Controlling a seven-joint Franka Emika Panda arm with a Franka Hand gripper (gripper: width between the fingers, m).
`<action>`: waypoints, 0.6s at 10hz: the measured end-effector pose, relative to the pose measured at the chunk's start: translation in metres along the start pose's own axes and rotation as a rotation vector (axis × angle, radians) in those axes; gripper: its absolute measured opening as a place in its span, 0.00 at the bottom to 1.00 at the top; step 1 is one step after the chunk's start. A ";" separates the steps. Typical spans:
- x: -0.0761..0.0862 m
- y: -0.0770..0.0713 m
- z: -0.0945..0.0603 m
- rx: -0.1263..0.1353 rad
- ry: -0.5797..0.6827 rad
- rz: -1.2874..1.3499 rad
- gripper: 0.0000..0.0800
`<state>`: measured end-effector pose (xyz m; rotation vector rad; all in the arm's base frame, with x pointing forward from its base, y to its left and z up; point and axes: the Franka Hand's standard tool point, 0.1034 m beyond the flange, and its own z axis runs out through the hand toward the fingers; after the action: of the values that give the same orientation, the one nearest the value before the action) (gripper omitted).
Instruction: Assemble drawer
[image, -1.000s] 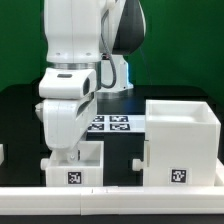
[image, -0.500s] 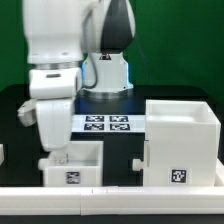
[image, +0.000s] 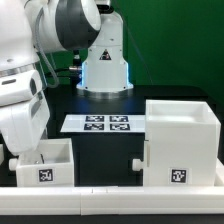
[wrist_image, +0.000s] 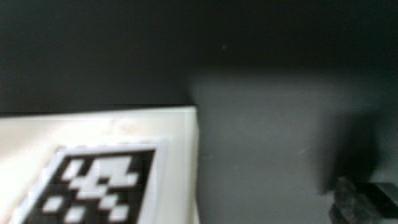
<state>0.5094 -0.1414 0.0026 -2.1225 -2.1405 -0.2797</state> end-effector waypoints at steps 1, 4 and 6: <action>0.008 0.004 0.000 0.005 0.005 0.029 0.81; 0.023 0.011 0.001 0.002 0.017 -0.005 0.81; 0.023 0.011 0.001 0.002 0.017 -0.003 0.80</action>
Offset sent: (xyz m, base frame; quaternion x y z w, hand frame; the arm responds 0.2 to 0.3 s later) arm 0.0146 0.0162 -0.0039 -0.0082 0.0523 -0.0902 0.9945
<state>0.5201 -0.1183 0.0067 -2.1077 -2.1342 -0.2945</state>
